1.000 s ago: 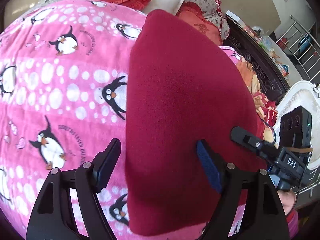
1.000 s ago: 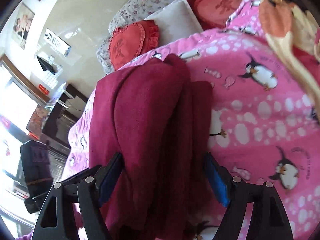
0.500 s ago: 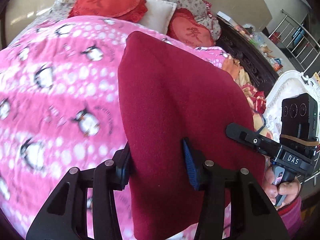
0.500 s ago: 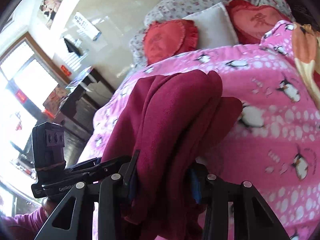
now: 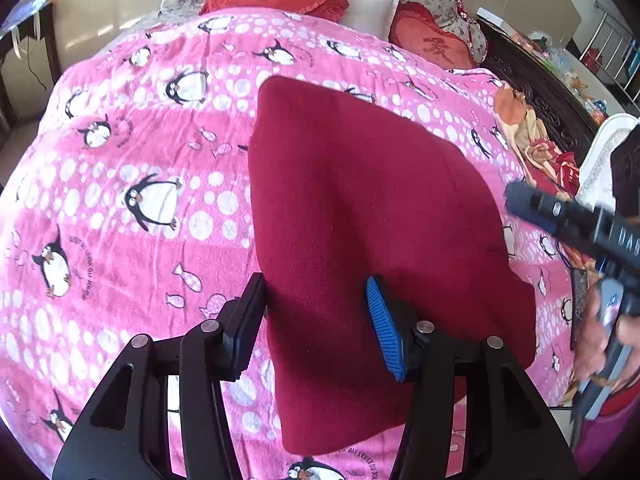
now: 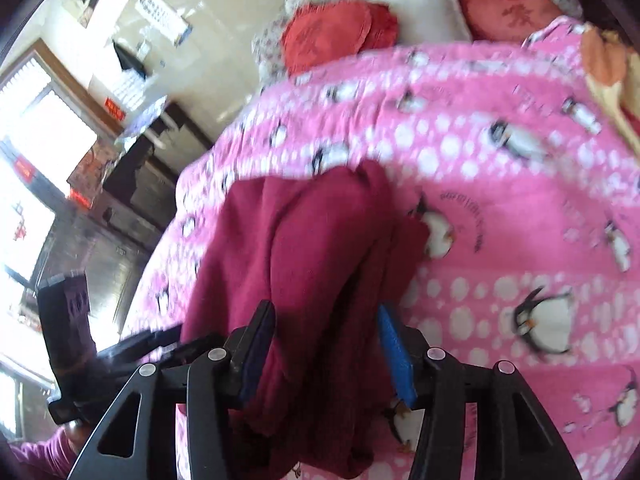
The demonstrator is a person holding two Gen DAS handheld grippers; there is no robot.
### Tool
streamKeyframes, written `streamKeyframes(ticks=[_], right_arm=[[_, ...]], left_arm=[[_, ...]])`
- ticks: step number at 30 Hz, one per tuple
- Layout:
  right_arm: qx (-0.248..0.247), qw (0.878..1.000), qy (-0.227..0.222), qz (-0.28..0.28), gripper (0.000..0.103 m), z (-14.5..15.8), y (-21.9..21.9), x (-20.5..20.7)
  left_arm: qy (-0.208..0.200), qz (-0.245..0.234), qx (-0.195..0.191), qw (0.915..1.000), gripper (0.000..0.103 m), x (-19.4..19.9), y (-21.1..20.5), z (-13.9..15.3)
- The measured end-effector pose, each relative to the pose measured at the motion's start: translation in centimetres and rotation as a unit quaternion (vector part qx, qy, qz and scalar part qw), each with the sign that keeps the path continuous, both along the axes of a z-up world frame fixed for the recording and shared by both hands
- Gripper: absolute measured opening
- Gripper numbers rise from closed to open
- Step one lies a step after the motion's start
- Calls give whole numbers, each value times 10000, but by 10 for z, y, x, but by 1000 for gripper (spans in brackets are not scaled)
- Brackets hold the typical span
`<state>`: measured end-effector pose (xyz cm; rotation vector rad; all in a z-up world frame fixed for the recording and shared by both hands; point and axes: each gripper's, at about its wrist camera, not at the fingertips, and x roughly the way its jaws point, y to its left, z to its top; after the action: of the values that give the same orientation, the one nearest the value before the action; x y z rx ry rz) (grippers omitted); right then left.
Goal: Fold small clothes
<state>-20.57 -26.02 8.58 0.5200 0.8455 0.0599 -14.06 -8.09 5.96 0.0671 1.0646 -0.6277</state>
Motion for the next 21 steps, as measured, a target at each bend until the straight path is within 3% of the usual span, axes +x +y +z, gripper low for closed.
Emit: streamKeyframes(ticks=[3, 7, 10, 13, 14, 15, 19, 21], right_arm=[[-93, 9999, -33, -23, 51, 11, -3, 17], [-224, 9993, 293, 77, 48, -7, -6, 40], [-28, 9982, 593, 76, 36, -25, -9, 62], [46, 9982, 583, 133, 27, -28, -10, 67], [-18, 9985, 511, 171, 17, -25, -9, 67], [-189, 9986, 432, 226, 10, -20, -6, 67], [-1071, 9928, 285, 464, 8, -5, 10, 76], [-1463, 9873, 451, 432, 8, -17, 11, 85]], left_arm=[[-309, 46, -190, 9993, 51, -7, 3, 18], [-415, -170, -528, 9976, 51, -20, -3, 33], [-330, -587, -603, 9959, 51, -32, -17, 32], [-235, -891, -550, 9942, 51, -39, -34, 24], [-121, -975, -562, 9936, 51, -40, -41, 20], [-23, -1033, -556, 9931, 51, -41, -48, 15], [45, -1152, -454, 9923, 51, -40, -73, 0], [150, -1144, -422, 9924, 51, -36, -82, -9]])
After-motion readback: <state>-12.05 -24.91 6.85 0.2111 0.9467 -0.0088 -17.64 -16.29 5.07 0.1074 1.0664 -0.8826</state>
